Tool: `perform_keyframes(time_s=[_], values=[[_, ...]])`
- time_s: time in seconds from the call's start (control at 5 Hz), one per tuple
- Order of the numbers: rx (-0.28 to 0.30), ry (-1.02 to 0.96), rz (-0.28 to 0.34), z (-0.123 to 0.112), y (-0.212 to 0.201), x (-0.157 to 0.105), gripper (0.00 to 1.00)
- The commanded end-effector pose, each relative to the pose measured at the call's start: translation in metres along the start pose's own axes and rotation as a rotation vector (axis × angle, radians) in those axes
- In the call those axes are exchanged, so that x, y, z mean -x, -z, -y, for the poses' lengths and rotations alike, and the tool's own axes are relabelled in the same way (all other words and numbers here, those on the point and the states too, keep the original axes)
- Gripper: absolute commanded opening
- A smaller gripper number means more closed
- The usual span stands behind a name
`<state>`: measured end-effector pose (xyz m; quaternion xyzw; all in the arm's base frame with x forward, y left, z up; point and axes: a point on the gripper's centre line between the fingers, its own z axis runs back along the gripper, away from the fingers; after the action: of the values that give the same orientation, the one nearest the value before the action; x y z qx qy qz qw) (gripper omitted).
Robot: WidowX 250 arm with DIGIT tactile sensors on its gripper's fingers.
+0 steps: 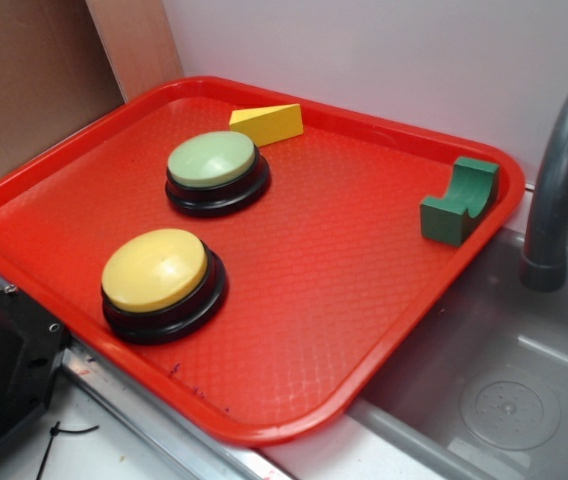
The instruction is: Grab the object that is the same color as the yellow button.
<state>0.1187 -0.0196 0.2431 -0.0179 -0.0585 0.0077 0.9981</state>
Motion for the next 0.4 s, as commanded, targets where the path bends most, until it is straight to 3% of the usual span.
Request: perform_keyframes(time_s=[0.0,0.2], values=[[0.000,0.000,0.000,0.000,0.000,0.000,1.00],[-0.058,0.020,0.048,-0.013,0.022,-0.027,1.00]])
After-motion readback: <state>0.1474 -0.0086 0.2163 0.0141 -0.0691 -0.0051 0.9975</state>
